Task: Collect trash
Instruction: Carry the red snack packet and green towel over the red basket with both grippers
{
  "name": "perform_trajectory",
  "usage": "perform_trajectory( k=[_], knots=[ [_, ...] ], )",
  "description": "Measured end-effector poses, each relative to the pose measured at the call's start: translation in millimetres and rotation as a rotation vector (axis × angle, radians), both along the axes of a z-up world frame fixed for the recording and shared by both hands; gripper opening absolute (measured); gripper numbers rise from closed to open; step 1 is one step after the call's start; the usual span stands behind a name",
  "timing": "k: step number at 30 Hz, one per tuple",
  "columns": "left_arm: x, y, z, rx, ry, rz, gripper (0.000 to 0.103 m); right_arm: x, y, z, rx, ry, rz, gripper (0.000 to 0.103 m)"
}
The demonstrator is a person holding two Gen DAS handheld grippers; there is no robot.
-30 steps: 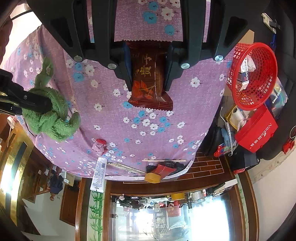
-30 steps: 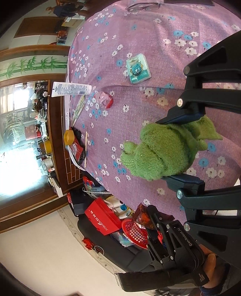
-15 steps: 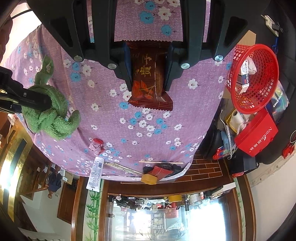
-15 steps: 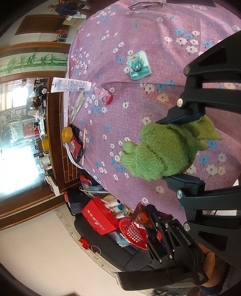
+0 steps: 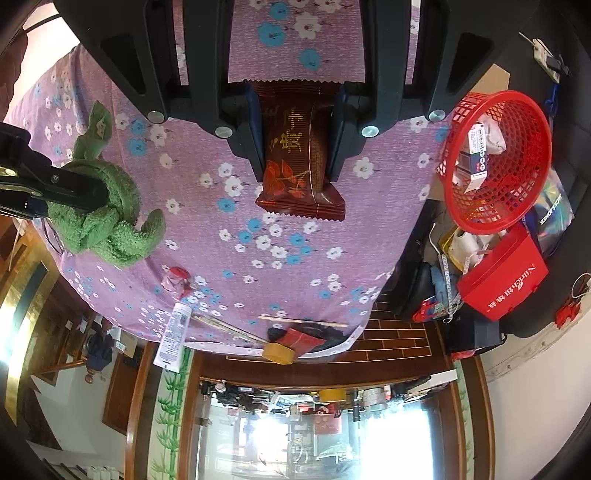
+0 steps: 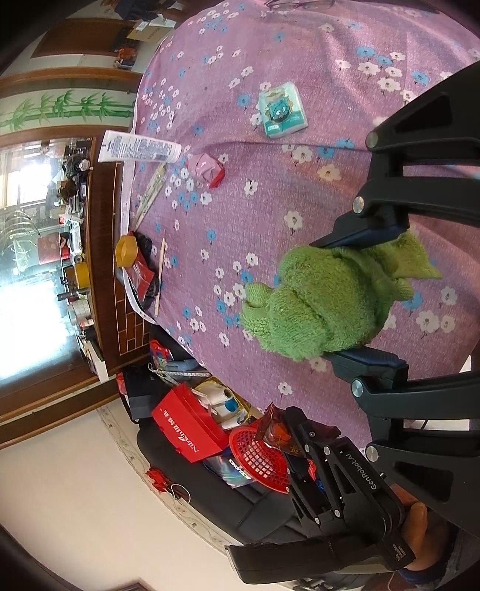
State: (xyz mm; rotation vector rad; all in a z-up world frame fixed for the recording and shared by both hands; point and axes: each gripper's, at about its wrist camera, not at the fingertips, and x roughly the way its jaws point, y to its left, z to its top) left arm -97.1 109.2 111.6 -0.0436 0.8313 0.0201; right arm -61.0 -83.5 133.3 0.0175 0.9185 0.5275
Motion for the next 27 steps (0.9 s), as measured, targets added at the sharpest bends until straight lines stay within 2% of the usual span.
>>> perform_trajectory(
  k=[15, 21, 27],
  knots=[
    [-6, 57, -3, -0.025, 0.0, 0.101, 0.029, 10, 64, 2, -0.016, 0.009, 0.099, 0.05],
    [-12, 94, -4, -0.031, 0.006, 0.153, 0.029, 19, 100, -2, -0.01, 0.026, 0.138, 0.05],
    [-21, 149, 2, -0.05, 0.001, 0.235, 0.029, 28, 144, -8, 0.022, 0.068, 0.175, 0.05]
  ],
)
